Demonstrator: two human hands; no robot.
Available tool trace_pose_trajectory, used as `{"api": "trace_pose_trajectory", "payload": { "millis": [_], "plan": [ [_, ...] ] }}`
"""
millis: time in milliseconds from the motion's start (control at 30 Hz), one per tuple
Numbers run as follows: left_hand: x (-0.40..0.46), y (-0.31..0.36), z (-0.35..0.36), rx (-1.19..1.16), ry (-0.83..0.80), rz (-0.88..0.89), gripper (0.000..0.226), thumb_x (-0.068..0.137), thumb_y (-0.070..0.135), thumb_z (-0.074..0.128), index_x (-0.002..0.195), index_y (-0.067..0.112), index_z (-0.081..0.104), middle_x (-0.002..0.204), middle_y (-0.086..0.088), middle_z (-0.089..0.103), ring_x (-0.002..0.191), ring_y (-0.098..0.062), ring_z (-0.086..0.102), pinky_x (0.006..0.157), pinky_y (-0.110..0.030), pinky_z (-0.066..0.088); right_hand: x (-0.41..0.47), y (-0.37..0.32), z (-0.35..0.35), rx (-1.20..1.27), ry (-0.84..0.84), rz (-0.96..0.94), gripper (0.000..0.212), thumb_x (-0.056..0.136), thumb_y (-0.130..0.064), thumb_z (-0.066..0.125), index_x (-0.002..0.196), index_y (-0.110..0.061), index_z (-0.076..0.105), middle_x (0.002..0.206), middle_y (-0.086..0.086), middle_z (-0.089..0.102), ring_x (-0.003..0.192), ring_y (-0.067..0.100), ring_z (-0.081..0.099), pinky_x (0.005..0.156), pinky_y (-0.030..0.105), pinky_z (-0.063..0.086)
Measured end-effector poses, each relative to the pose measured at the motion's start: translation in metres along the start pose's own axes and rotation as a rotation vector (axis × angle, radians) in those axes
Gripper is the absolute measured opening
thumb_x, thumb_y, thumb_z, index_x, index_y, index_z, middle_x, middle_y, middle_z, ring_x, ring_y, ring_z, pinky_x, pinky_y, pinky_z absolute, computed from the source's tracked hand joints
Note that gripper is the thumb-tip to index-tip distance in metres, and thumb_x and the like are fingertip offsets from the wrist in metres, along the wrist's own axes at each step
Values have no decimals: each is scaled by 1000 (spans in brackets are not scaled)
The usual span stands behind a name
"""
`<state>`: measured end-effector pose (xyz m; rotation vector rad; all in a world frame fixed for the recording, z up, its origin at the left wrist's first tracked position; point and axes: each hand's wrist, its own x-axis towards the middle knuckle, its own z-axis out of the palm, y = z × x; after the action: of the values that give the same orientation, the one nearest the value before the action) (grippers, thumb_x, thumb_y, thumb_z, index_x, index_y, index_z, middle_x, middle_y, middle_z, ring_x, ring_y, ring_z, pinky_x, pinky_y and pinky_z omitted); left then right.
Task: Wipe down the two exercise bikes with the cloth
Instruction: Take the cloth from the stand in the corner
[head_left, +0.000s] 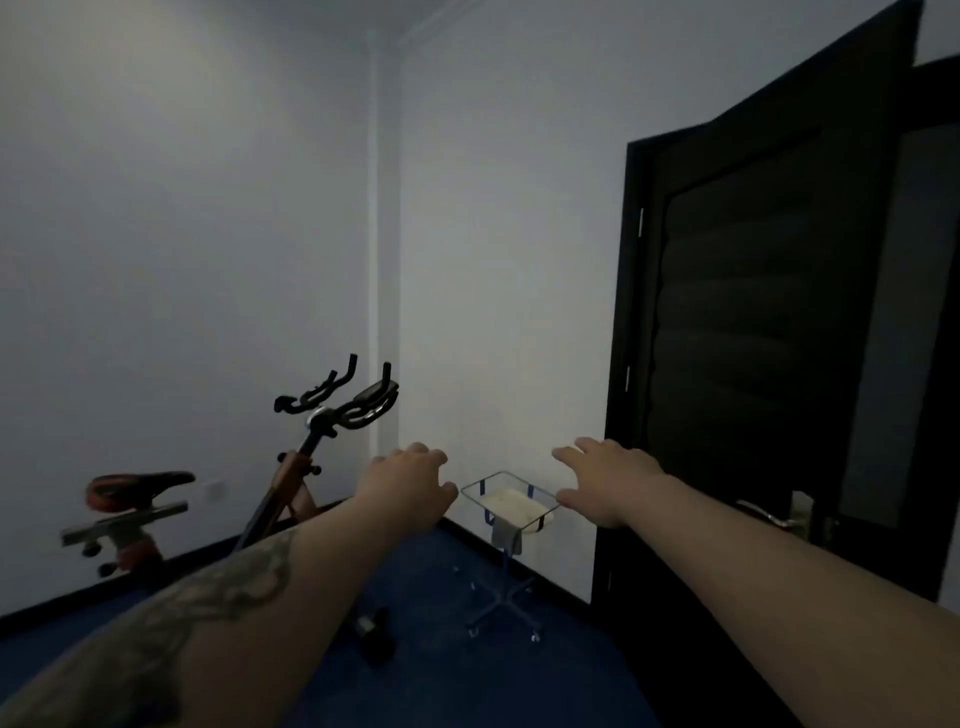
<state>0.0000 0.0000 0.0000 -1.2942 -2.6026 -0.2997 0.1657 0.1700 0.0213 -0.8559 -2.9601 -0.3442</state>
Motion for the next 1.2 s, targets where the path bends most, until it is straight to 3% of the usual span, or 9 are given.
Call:
{"api": "trace_pose_trajectory", "payload": {
  "millis": [433,567,900,1200],
  "plan": [
    [105,-91,140,-5,-223,-27,50,100,44,40,145,21,39,151,-2,35,133,-27,40,104,-44,36,140,-52,130,19,-180,8,60,98,-50,36,152,-28,19,157,2,22,138,27,28,105,42,36],
    [141,-108,176,-18,-267,10,53,101,44,40,149,22,34,154,-2,33,135,-26,39,107,-44,37,175,-56,164,34,-241,21,63,99,-51,35,153,-28,13,157,3,21,138,26,27,106,42,34],
    [255,-103,264,-74,-305,78,51,101,42,39,149,26,34,155,2,32,136,-24,37,109,-42,32,284,-15,239,88,-332,93,62,100,-49,35,153,-25,15,155,3,24,138,27,27,106,41,34],
    [348,-97,372,-97,-465,-55,54,100,42,40,150,25,31,156,5,30,137,-21,36,110,-39,33,396,61,319,185,-355,146,62,100,-48,36,153,-25,15,154,3,25,138,25,26,109,38,30]
  ]
}}
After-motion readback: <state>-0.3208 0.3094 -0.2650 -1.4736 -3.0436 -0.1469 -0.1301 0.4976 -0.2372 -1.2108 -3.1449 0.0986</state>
